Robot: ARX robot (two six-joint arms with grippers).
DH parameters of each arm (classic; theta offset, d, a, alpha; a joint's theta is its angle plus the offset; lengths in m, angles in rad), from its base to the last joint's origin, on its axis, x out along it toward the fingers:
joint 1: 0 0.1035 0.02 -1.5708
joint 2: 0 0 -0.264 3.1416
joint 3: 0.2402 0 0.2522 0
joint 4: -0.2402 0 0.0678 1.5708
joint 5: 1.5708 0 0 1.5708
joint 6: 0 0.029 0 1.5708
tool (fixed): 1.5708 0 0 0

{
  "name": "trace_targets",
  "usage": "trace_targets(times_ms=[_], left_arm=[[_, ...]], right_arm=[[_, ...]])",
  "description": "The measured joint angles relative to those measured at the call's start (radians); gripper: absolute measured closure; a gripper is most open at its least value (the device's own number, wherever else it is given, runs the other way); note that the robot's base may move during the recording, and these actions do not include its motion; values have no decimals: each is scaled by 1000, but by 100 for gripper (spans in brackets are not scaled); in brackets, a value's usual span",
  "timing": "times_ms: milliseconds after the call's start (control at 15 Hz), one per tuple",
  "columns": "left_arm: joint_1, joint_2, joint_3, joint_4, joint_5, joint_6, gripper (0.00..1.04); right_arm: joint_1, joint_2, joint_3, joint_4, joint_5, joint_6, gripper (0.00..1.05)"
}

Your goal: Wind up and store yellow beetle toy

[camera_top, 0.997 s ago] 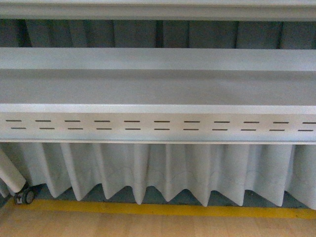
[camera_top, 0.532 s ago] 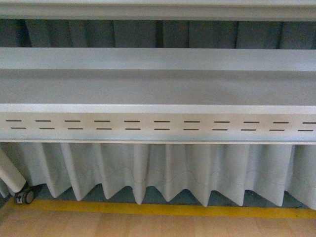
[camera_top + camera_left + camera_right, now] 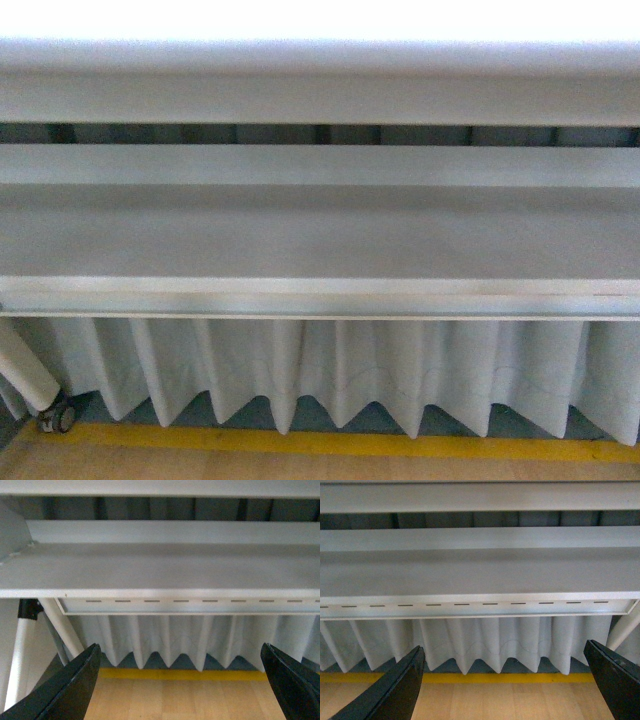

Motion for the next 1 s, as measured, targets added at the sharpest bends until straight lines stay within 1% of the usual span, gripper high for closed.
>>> trace_targets(times_ms=[997], left_arm=[[0, 0, 0, -1, 1, 0, 7]], right_arm=[[0, 0, 0, 2, 1, 0, 7]])
